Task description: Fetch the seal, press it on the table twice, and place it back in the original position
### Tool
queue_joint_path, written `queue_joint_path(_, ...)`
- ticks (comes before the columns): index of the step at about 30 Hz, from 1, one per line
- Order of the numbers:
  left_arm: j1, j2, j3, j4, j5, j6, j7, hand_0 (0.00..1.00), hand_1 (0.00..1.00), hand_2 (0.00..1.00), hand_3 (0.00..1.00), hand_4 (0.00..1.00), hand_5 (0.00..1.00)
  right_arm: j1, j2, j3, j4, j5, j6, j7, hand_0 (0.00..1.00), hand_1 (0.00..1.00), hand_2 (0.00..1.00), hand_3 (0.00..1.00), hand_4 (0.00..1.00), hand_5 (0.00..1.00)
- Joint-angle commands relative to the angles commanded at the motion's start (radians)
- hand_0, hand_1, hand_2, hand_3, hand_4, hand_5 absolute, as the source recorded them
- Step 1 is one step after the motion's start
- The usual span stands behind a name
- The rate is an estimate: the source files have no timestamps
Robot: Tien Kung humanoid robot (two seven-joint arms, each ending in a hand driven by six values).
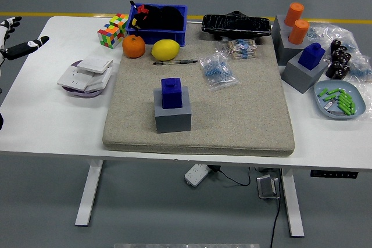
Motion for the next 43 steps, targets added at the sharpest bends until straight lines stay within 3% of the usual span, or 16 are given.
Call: queue_joint_path(43, 0.012, -0.012, 0.008, 0.006, 0.009, -0.007, 0.012, 0.923, 0.948, 0.935, 0.929, 0.930, 0.459, -0.004, 0.006, 0.004, 0.000, -0.004, 0.000, 0.001, 0.738, 0.686, 0.654, 0.623, 0.730, 0.515)
